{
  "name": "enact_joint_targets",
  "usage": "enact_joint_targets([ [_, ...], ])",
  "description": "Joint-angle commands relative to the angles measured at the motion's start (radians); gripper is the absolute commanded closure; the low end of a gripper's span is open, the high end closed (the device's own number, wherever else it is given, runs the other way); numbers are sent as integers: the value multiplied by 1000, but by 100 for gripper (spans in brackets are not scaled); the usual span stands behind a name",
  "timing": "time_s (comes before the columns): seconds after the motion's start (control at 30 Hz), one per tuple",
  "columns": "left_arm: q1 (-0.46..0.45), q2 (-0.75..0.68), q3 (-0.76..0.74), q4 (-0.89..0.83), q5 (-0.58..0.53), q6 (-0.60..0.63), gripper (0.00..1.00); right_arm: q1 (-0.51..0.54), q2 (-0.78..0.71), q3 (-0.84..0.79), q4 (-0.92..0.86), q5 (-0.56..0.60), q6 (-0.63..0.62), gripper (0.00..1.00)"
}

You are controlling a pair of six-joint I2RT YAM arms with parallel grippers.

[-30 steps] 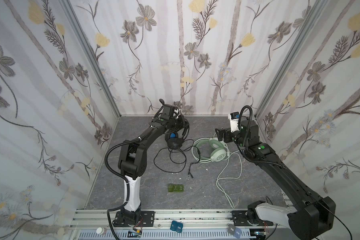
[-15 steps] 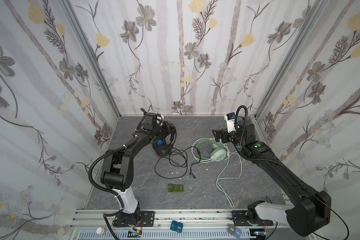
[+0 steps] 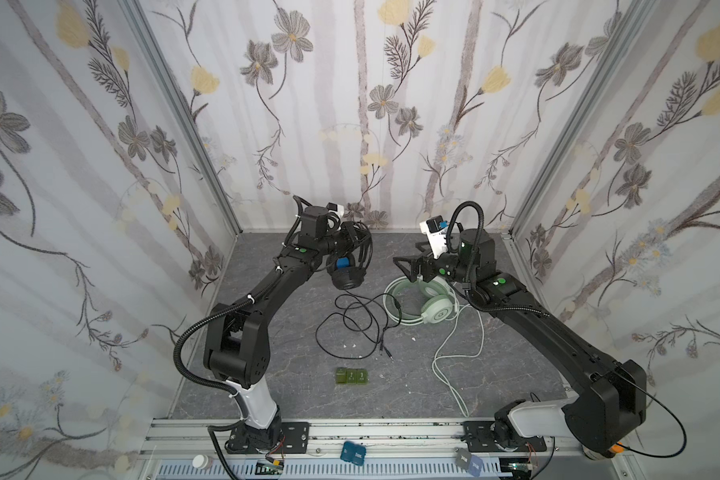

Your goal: Wrap the headphones

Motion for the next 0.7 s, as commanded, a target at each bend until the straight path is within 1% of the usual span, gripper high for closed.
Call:
enact_joint_targets([
  [0.0,-36,42,39,186,-44,-142,100,1,-15,-46,154,-101,29,0],
  [0.07,-63,86,89,250,-6,-194,100,2,-25,-75,201,-129,31,0],
  [0.1,-76,107,120,266,21,-201,100,1,-27,-84,209,-144,21,0],
  [0.2,-104,138,183,287,92,-199,100,-3,-31,-103,205,-165,-14,0],
  [0.3,-117,161,229,292,160,-185,100,-19,-50,-129,204,-165,-15,0],
  [0.43,-126,181,257,312,226,-197,100,-52,-118,-182,191,-186,-13,1],
  [0.57,-133,189,275,298,274,-194,100,-106,-205,-276,247,-198,9,2],
  [0.67,-136,196,297,279,308,-194,100,-130,-200,-281,248,-228,-10,7],
])
